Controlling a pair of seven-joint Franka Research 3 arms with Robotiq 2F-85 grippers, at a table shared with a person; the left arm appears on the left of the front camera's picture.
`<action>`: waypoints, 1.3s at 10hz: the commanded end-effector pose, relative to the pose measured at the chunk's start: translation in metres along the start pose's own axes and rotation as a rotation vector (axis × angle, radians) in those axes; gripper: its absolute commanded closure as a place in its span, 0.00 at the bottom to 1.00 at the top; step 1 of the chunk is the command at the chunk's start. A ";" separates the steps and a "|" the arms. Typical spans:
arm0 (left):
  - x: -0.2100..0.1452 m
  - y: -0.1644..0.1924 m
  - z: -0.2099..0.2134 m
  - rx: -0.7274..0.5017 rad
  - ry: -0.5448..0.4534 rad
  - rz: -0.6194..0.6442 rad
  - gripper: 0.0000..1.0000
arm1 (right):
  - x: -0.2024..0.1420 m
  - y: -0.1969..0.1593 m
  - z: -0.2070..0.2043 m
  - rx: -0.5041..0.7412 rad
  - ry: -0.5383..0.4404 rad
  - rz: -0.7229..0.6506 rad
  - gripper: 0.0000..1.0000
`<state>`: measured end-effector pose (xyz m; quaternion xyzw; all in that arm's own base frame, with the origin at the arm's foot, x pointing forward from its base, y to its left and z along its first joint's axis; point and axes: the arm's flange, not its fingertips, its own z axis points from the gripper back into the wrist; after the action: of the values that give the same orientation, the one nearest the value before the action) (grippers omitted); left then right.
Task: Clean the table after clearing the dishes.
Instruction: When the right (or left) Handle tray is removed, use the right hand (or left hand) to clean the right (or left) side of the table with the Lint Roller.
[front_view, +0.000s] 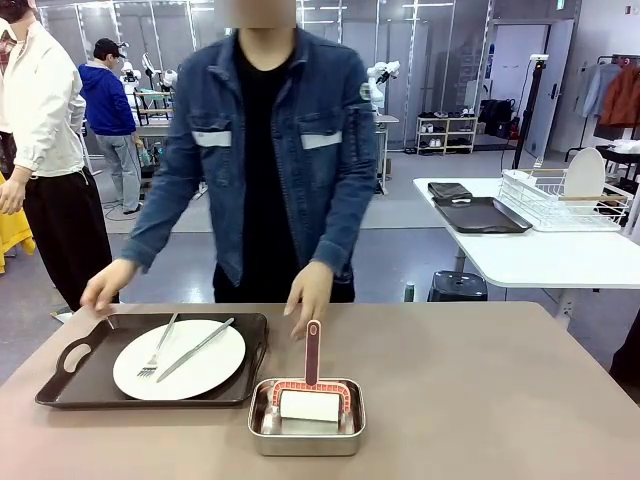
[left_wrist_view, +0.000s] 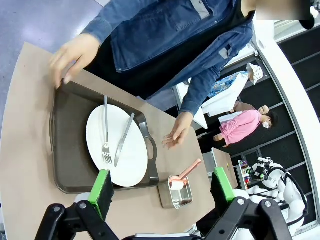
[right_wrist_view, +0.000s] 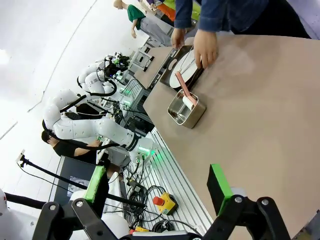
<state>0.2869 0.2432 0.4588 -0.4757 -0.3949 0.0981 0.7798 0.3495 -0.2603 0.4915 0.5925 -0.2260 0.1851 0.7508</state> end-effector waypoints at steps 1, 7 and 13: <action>0.001 0.000 0.003 -0.015 -0.002 -0.012 0.00 | -0.003 0.002 0.001 0.008 0.010 0.018 0.00; 0.001 0.000 0.003 -0.015 -0.002 -0.012 0.00 | -0.003 0.002 0.001 0.008 0.010 0.018 0.00; 0.001 -0.001 -0.015 0.022 0.061 0.000 0.00 | -0.003 0.002 0.001 0.008 0.010 0.018 0.00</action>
<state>0.2905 0.2388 0.4578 -0.4754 -0.3884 0.0934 0.7838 0.3496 -0.2603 0.4914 0.5925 -0.2259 0.1852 0.7507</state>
